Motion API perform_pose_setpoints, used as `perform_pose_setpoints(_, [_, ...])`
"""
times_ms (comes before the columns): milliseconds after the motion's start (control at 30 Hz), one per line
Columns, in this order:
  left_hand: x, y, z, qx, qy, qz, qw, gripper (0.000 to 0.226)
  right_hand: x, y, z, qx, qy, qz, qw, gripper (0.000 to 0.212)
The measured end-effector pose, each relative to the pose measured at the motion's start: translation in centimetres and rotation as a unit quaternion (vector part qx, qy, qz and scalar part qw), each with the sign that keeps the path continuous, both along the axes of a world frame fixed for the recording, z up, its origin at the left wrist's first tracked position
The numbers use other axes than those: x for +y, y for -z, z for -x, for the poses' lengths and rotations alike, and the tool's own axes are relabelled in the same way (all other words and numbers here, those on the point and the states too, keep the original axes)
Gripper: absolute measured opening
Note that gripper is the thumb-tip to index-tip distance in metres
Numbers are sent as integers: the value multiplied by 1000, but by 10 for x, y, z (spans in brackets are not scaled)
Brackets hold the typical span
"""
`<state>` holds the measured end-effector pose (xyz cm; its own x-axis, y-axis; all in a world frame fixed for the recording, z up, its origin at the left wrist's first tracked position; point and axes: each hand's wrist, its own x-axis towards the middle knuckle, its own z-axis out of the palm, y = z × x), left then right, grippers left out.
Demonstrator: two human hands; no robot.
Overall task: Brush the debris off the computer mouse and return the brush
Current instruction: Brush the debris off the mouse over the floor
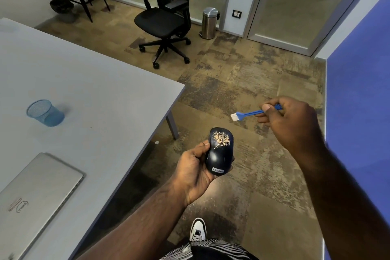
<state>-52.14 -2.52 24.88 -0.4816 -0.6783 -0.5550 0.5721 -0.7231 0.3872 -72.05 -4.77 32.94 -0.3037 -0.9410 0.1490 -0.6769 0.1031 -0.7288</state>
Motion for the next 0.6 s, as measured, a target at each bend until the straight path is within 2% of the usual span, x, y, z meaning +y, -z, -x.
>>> perform_pose_setpoints(100, [-4,2,-2,4,-7,-7,1000,49,9,-1,6,-55,-38,-20,998,12])
perform_pose_setpoints(267, [-5,2,0,12,2,-4,1000,48,18,1,3,-38,-83,-42,995,13])
perform_pose_setpoints(600, [-4,4,3,11,18,2,1000,51,-2,15,0,11,-8,-7,1000,10])
